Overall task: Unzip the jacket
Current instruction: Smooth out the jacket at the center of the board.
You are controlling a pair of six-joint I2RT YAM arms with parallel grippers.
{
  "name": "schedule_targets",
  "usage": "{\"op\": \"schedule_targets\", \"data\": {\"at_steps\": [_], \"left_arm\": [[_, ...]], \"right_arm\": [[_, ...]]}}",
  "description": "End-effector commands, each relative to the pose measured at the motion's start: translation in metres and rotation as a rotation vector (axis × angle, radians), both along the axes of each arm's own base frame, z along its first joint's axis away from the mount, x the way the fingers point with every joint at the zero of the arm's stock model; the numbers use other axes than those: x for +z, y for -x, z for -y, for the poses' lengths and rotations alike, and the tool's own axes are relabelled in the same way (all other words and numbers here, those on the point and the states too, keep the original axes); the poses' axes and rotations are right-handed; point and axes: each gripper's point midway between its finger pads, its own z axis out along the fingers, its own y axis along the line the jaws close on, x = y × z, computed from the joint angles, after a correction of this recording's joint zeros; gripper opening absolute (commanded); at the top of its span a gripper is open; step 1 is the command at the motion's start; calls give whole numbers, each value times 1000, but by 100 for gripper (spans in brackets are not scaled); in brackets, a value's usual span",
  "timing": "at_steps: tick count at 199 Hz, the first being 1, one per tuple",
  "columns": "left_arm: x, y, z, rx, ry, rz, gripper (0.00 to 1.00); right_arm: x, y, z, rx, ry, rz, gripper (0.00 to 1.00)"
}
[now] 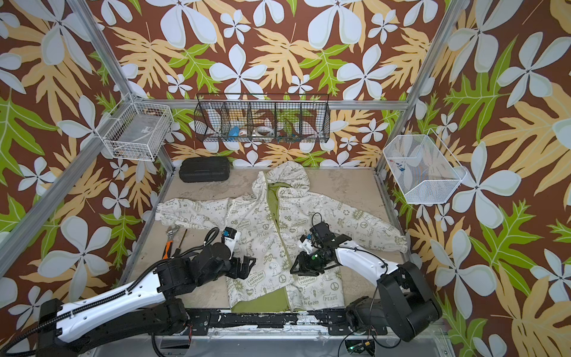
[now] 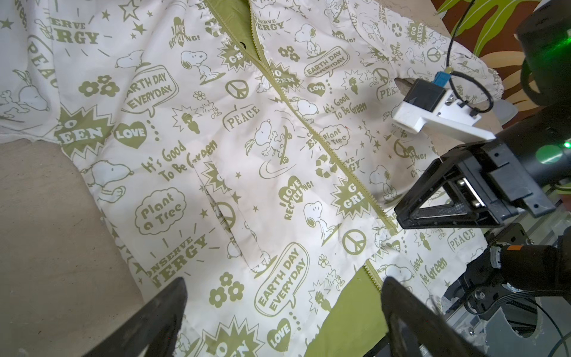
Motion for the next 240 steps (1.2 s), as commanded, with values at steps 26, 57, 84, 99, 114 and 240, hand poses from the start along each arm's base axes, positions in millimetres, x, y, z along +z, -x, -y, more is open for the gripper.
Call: {"op": "schedule_targets", "data": {"at_steps": [26, 57, 84, 99, 114, 240], "left_arm": [[-4, 5, -4, 7, 2, -29, 97], [-6, 8, -10, 23, 2, -40, 96], [-2, 8, -19, 61, 8, -32, 96], [1, 7, -25, 83, 13, -24, 96], [5, 7, -28, 94, 20, -15, 96], [-3, 4, -40, 155, -31, -27, 95]], "right_arm": [[-17, 3, -3, 57, 48, 14, 42], [-28, 9, -9, 97, 74, 6, 38], [-18, 7, -16, 97, 69, 14, 10], [-9, 9, -17, 77, 70, 15, 0], [1, 12, -16, 46, 52, 17, 0], [20, 116, -5, 64, -23, -93, 36]]}}
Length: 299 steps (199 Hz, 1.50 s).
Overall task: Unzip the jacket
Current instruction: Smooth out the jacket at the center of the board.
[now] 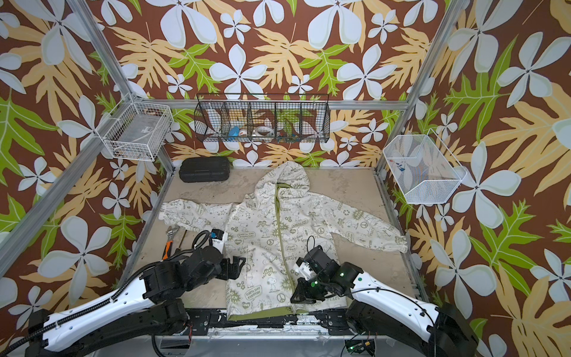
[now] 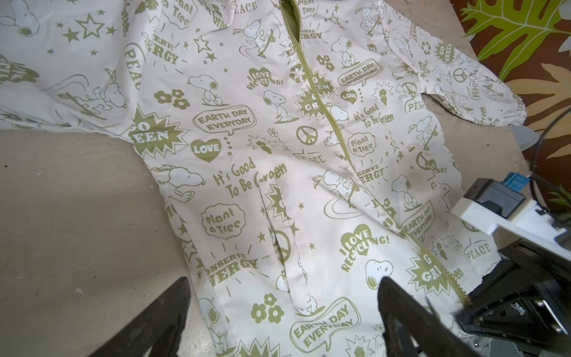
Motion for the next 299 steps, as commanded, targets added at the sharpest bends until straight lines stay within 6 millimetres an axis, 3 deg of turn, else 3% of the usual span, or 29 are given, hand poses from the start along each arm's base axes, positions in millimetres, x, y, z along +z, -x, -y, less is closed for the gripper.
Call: {"op": "schedule_targets", "data": {"at_steps": [1, 27, 43, 57, 83, 107, 136, 162, 177, 200, 240, 273, 299], "left_arm": [[-5, -2, -5, 33, -24, -3, 95], [-9, -6, -10, 62, -62, -14, 96], [-10, -10, -16, 96, -92, -23, 97], [-10, -15, -24, 140, -111, -27, 98], [-15, -31, -35, 193, -89, -48, 98], [-29, -53, -42, 227, -74, -127, 99], [-35, -92, -56, 297, -90, -178, 97], [-35, -135, -61, 348, -27, -185, 93], [-46, -159, -65, 385, 20, -226, 89], [-67, -197, -53, 367, 43, -284, 80], [-97, -266, -28, 332, 46, -341, 68], [-130, -311, -34, 386, 80, -387, 58], [-148, -337, -45, 416, 76, -399, 51]], "right_arm": [[1, 10, 5, 8, 11, -34, 37], [10, 0, 6, 52, 55, 35, 52], [19, -24, 3, 46, 108, 105, 53], [24, -65, 4, -11, 172, 198, 50], [45, -172, 9, -168, 158, 345, 36], [52, -260, 23, -232, 169, 400, 33], [44, -321, 37, -248, 153, 378, 29], [36, -337, 40, -246, 139, 351, 29], [32, -337, 40, -247, 142, 344, 28], [27, -337, 47, -277, 140, 347, 27], [14, -356, 93, -409, 118, 311, 22], [19, -374, 129, -479, 98, 305, 21], [27, -381, 138, -506, 75, 309, 21]]}}
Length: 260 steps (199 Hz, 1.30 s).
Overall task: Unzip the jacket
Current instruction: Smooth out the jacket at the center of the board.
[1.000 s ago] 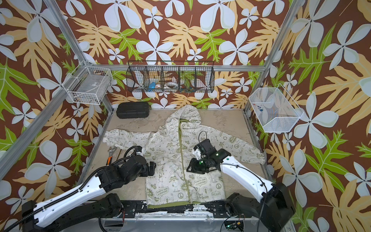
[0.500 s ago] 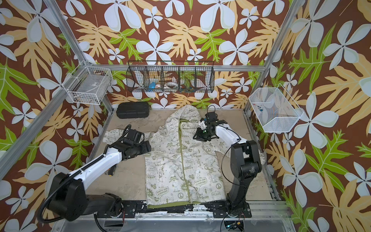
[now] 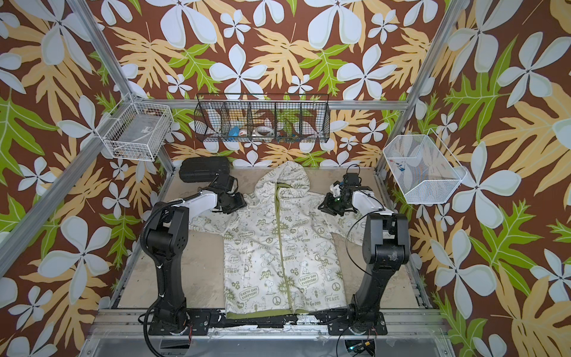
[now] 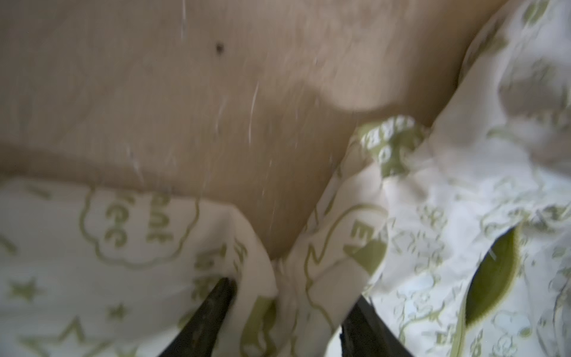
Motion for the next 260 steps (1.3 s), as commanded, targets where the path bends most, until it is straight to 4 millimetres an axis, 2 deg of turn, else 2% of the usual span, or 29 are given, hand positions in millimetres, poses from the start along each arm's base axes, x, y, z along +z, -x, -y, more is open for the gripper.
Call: {"op": "schedule_targets", "data": {"at_steps": [1, 18, 28, 40, 60, 68, 73, 83, 91, 107, 131, 138, 147, 150, 160, 173, 194, 205, 216, 224, 227, 243, 260], "left_arm": [[-20, -8, -10, 30, -9, -57, 51], [-11, -28, -28, 72, -46, -16, 50], [4, -39, -40, 99, -66, 26, 50], [29, -50, -55, 127, -94, 85, 56], [85, -55, -75, 160, -150, 222, 75], [115, -53, -80, 159, -168, 304, 84], [137, -51, -83, 158, -178, 367, 98], [172, -40, -88, 152, -198, 476, 100], [204, -29, -91, 142, -208, 574, 100], [255, 3, -97, 126, -233, 746, 100], [304, 61, -116, 176, -284, 970, 100], [309, 79, -123, 206, -297, 1028, 100], [313, 105, -132, 256, -301, 1099, 100], [324, 113, -135, 271, -302, 1149, 100], [326, 138, -139, 290, -309, 1251, 100], [320, 169, -149, 352, -297, 1344, 100], [301, 199, -161, 410, -325, 1399, 100], [288, 204, -167, 429, -357, 1365, 100], [274, 206, -173, 446, -391, 1311, 100], [265, 205, -176, 448, -411, 1272, 100], [262, 205, -176, 445, -419, 1261, 100], [248, 203, -175, 413, -441, 1217, 100], [236, 203, -176, 421, -431, 1182, 100]], "right_arm": [[9, -3, 0, 9, -41, 16, 21], [13, -5, -2, 15, -51, 33, 21], [14, -5, 1, 16, -38, 45, 20], [18, -7, 5, 16, -8, 76, 20], [25, -11, 21, 3, 78, 142, 18], [29, -12, 28, -11, 118, 176, 19], [33, -13, 33, -19, 147, 204, 19], [43, -13, 40, -31, 195, 262, 21], [51, -13, 46, -49, 234, 304, 27], [69, -9, 57, -81, 319, 415, 34], [113, 10, 88, -227, 505, 664, 39], [127, 19, 96, -274, 552, 754, 42], [134, 35, 106, -337, 607, 835, 49], [137, 40, 110, -360, 625, 851, 51], [137, 53, 121, -403, 689, 876, 56], [123, 67, 131, -425, 763, 859, 60], [99, 85, 134, -414, 811, 861, 60], [93, 96, 128, -421, 782, 933, 62], [93, 105, 123, -439, 756, 1030, 70], [85, 110, 123, -462, 740, 1050, 95], [82, 111, 123, -474, 732, 1050, 100], [69, 109, 118, -473, 682, 1065, 100], [47, 103, 119, -477, 676, 1026, 100]]}}
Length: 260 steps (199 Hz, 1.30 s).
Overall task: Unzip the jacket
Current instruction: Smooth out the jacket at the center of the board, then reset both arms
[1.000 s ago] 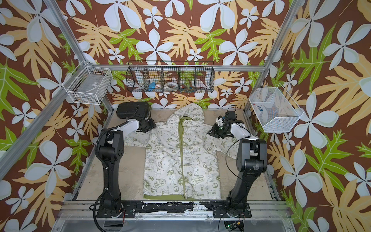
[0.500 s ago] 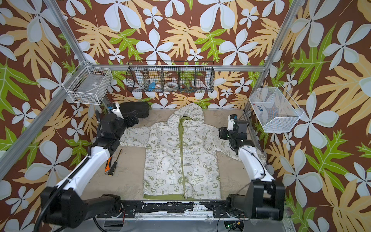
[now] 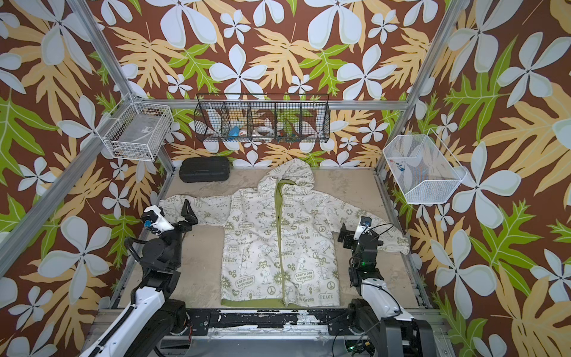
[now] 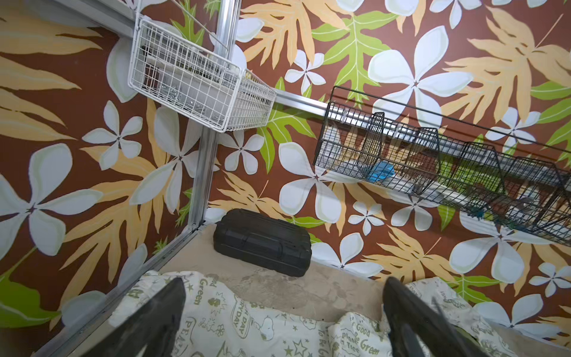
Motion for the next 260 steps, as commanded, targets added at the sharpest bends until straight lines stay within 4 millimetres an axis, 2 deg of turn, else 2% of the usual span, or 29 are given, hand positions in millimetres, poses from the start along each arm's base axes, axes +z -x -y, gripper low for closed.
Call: {"op": "schedule_targets", "data": {"at_steps": [1, 25, 37, 48, 62, 85, 90, 103, 113, 123, 131, 149, 159, 167, 177, 178, 184, 187, 193, 211, 217, 222, 230, 236, 243, 247, 253, 260], "left_arm": [[-13, 1, -7, 44, 1, -39, 100], [-29, -3, -5, 32, 6, -75, 100], [-40, -8, -2, 18, 8, -100, 100], [-51, -14, 1, 0, 5, -126, 100], [-67, -22, 5, -15, -8, -157, 100], [-98, -34, 5, -4, -44, -213, 100], [-94, -38, 3, 9, -63, -201, 100], [-98, -53, 6, 8, -101, -257, 100], [-96, -59, 6, 15, -168, -253, 100], [-100, -66, 3, 36, -157, -298, 100], [-98, -69, 8, 8, -174, -286, 100], [-94, -59, 13, -31, -181, -251, 100], [-106, -46, 6, -5, -147, -267, 100], [-125, -31, 2, 9, -112, -293, 100], [-124, -19, -1, 17, -91, -261, 100], [-129, -19, 0, 5, -91, -283, 100], [-124, -16, 5, -31, -83, -250, 100], [-116, -12, 5, -30, -84, -197, 100], [-113, -7, 2, -17, -82, -157, 100], [-123, -25, -4, 15, -109, -201, 100], [-133, -33, 3, -24, -125, -220, 100], [-131, -41, 10, -53, -166, -198, 99], [-148, -50, 16, -93, -184, -286, 95], [-150, -51, 15, -96, -160, -322, 93], [-137, -45, 12, -75, -152, -244, 92], [-139, -41, 11, -69, -165, -235, 92], [-136, -39, 10, -65, -163, -218, 99], [-146, -42, 9, -60, -149, -277, 100]], "right_arm": [[27, -14, -2, 1, -29, 182, 100], [25, -47, -22, 123, 89, 134, 100], [10, -54, -16, 79, 92, 120, 100], [11, -50, -32, 150, 140, 169, 100], [5, -50, -33, 143, 153, 113, 100], [6, -49, -33, 141, 154, 124, 100], [8, -49, -33, 140, 157, 134, 100], [7, -50, -33, 140, 155, 126, 100], [7, -50, -33, 141, 154, 129, 100], [7, -50, -33, 140, 156, 127, 100], [6, -49, -33, 140, 154, 125, 100], [7, -50, -33, 139, 155, 127, 100], [7, -50, -33, 140, 154, 127, 100], [7, -50, -33, 139, 155, 127, 100], [7, -50, -33, 141, 154, 126, 100], [7, -50, -34, 141, 154, 127, 100], [7, -50, -33, 140, 154, 127, 100], [7, -50, -33, 139, 154, 127, 100], [7, -50, -33, 140, 155, 126, 100], [7, -50, -33, 139, 155, 127, 100], [7, -50, -33, 140, 154, 127, 100], [7, -50, -33, 140, 154, 128, 100], [7, -50, -33, 139, 154, 128, 100], [7, -50, -33, 140, 155, 127, 100], [7, -50, -33, 139, 154, 128, 100], [7, -50, -33, 139, 155, 128, 100], [7, -50, -33, 140, 154, 127, 100], [7, -49, -33, 139, 154, 127, 100]]}}
